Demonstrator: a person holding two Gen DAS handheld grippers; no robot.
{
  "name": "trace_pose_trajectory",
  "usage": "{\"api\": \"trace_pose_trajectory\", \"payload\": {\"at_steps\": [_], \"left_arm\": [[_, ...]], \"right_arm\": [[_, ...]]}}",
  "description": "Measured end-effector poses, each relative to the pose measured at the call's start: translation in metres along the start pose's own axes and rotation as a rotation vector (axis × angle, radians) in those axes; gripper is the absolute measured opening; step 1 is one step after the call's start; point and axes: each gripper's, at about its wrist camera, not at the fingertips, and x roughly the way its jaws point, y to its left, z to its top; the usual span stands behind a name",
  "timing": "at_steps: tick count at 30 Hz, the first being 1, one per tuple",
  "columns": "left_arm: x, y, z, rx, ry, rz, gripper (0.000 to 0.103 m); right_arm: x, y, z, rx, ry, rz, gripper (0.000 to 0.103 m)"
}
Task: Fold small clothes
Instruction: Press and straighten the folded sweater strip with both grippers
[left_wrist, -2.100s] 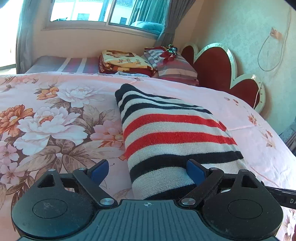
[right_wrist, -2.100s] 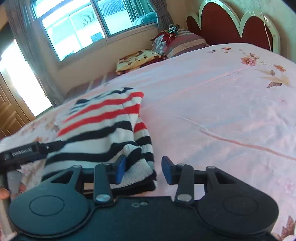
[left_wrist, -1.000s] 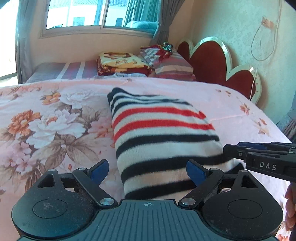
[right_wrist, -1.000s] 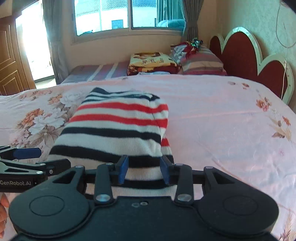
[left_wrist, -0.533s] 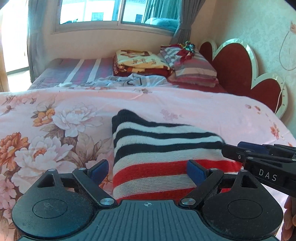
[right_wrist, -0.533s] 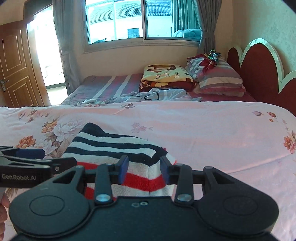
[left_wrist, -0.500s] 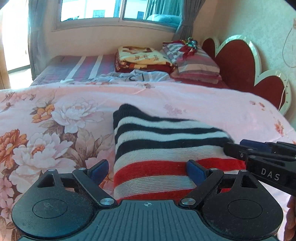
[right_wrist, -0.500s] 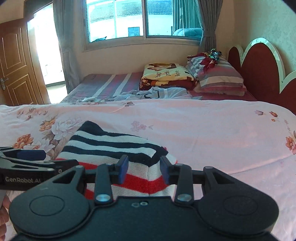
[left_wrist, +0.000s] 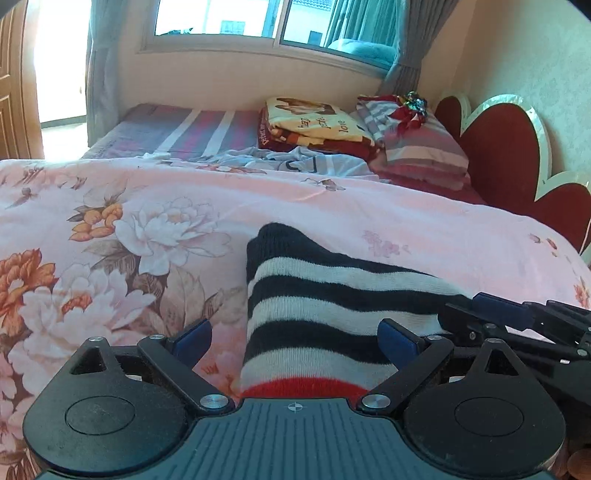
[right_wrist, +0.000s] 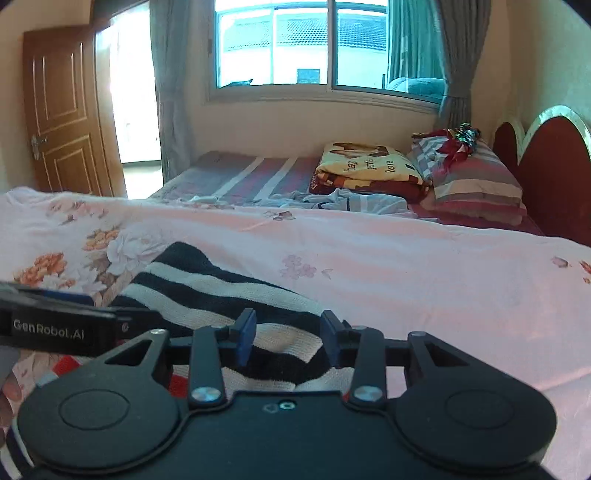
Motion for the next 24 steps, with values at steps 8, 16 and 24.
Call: {"api": "trace_pose_trajectory", "payload": {"at_steps": [8, 16, 24], "left_arm": [[0.027, 0.023, -0.005, -0.12, 0.089, 0.018, 0.096], [0.025, 0.026, -0.009, -0.053, 0.073, 0.048, 0.096], [-0.012, 0.025, -0.013, -0.02, 0.043, -0.024, 0.096]], "right_arm": [[0.038, 0.022, -0.01, -0.182, 0.045, 0.032, 0.04], [0.008, 0.009, -0.014, -0.119, 0.044, 0.003, 0.039], [-0.002, 0.004, -0.005, -0.041, 0.082, -0.006, 0.041]]}}
